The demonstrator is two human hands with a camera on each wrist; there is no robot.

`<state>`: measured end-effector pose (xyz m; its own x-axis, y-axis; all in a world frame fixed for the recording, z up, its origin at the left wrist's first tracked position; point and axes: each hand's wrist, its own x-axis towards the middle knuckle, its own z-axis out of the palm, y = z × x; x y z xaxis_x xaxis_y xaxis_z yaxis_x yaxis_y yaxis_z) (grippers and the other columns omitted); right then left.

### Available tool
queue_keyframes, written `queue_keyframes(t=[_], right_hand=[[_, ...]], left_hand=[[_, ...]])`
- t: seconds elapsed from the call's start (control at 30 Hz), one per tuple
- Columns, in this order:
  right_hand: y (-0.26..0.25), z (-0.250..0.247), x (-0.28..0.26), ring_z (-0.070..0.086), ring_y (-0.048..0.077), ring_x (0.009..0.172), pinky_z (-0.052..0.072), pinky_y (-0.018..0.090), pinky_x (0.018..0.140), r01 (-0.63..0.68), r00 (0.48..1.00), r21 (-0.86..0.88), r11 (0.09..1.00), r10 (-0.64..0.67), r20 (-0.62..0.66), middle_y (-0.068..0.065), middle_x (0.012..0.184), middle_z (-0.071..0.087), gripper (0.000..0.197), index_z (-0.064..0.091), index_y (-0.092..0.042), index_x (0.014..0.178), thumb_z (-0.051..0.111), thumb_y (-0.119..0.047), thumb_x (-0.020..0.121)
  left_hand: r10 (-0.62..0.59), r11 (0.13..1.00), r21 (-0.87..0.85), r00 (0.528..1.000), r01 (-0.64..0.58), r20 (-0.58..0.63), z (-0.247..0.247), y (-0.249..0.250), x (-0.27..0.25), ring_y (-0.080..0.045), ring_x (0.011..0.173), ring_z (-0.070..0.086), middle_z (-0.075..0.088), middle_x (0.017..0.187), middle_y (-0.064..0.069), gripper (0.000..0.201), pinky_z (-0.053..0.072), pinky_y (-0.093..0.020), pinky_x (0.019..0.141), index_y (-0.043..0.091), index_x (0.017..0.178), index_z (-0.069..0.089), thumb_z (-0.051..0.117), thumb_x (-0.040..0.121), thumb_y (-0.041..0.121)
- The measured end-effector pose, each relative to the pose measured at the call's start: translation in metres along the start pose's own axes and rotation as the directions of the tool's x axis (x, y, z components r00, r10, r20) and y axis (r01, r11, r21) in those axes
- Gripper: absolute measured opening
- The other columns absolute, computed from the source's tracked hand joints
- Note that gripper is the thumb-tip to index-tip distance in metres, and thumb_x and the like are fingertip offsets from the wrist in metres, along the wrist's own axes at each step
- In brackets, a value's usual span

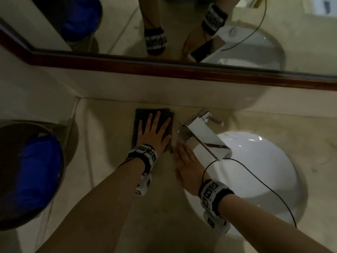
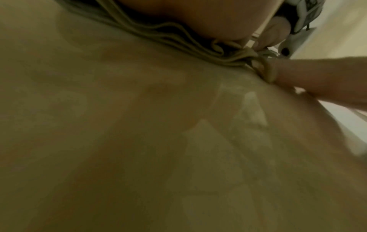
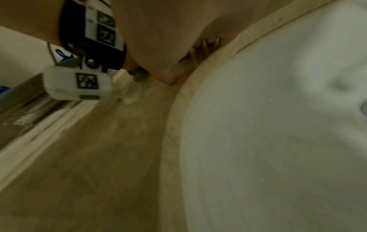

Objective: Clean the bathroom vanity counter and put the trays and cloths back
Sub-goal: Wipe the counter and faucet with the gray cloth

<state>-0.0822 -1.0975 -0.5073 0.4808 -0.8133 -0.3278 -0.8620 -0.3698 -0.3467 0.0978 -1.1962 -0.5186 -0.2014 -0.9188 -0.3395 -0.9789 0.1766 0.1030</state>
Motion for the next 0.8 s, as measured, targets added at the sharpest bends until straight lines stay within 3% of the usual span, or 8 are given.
queue_keyframes(t=[0.17,0.3,0.43,0.57,0.67,0.8], right_hand=[[-0.006,0.001,0.002,0.009,0.041,0.145,0.015,0.051,0.118,-0.007,1.0,-0.005,1.0,0.007,-0.025,0.02,0.158,0.01,0.076,0.017,-0.001,0.151,0.05,-0.021,0.085],[-0.009,-0.001,0.005,0.011,0.046,0.143,0.023,0.055,0.114,-0.042,0.998,-0.024,0.999,0.043,0.037,0.023,0.156,0.014,0.075,0.019,0.0,0.15,0.045,-0.023,0.083],[-0.012,-0.007,0.004,0.001,0.045,0.144,0.015,0.053,0.117,-0.042,0.994,-0.07,0.997,0.049,0.099,0.022,0.158,0.0,0.079,0.005,-0.002,0.151,0.047,-0.025,0.088],[-0.017,-0.01,-0.002,-0.005,0.044,0.144,0.002,0.049,0.118,-0.064,0.995,-0.059,0.996,0.068,0.071,0.02,0.158,-0.008,0.078,-0.003,-0.004,0.151,0.044,-0.026,0.093],[-0.021,-0.009,-0.003,-0.007,0.045,0.144,0.0,0.049,0.118,-0.07,0.996,-0.049,0.996,0.073,0.058,0.02,0.158,-0.009,0.078,-0.003,-0.004,0.151,0.044,-0.028,0.094],[-0.02,0.0,-0.001,-0.005,0.05,0.142,0.009,0.055,0.117,-0.054,0.998,-0.067,0.996,0.056,0.028,0.022,0.157,-0.008,0.078,0.001,-0.002,0.151,0.043,-0.032,0.093]], left_hand=[[-0.01,0.999,-0.037,1.0,0.009,-0.018,0.002,0.002,-0.004,-0.025,0.146,-0.015,-0.024,0.157,0.002,0.061,-0.007,-0.053,0.116,0.042,0.147,-0.016,0.004,0.092,0.062],[-0.022,0.998,-0.066,0.996,0.016,-0.083,0.021,0.006,-0.056,-0.029,0.147,0.004,-0.002,0.161,-0.004,0.063,0.005,-0.056,0.115,0.038,0.152,0.004,0.015,0.093,0.059],[-0.049,0.996,-0.076,0.996,0.043,-0.073,0.046,0.009,-0.129,-0.029,0.146,0.008,0.004,0.161,-0.005,0.064,0.011,-0.056,0.113,0.036,0.152,0.011,0.021,0.092,0.058],[-0.054,0.996,-0.078,0.998,0.053,-0.013,0.064,0.006,-0.183,-0.029,0.146,0.01,0.004,0.161,-0.005,0.064,0.012,-0.056,0.113,0.035,0.152,0.014,0.022,0.093,0.059],[-0.04,0.996,-0.073,0.999,0.042,0.03,0.064,0.002,-0.188,-0.028,0.147,0.007,0.002,0.161,-0.003,0.065,0.01,-0.054,0.113,0.037,0.152,0.009,0.021,0.093,0.06],[-0.042,0.998,-0.049,0.997,0.045,0.058,0.052,-0.02,-0.154,-0.025,0.147,-0.001,-0.008,0.161,0.002,0.063,0.004,-0.053,0.114,0.041,0.151,0.0,0.01,0.093,0.063]])
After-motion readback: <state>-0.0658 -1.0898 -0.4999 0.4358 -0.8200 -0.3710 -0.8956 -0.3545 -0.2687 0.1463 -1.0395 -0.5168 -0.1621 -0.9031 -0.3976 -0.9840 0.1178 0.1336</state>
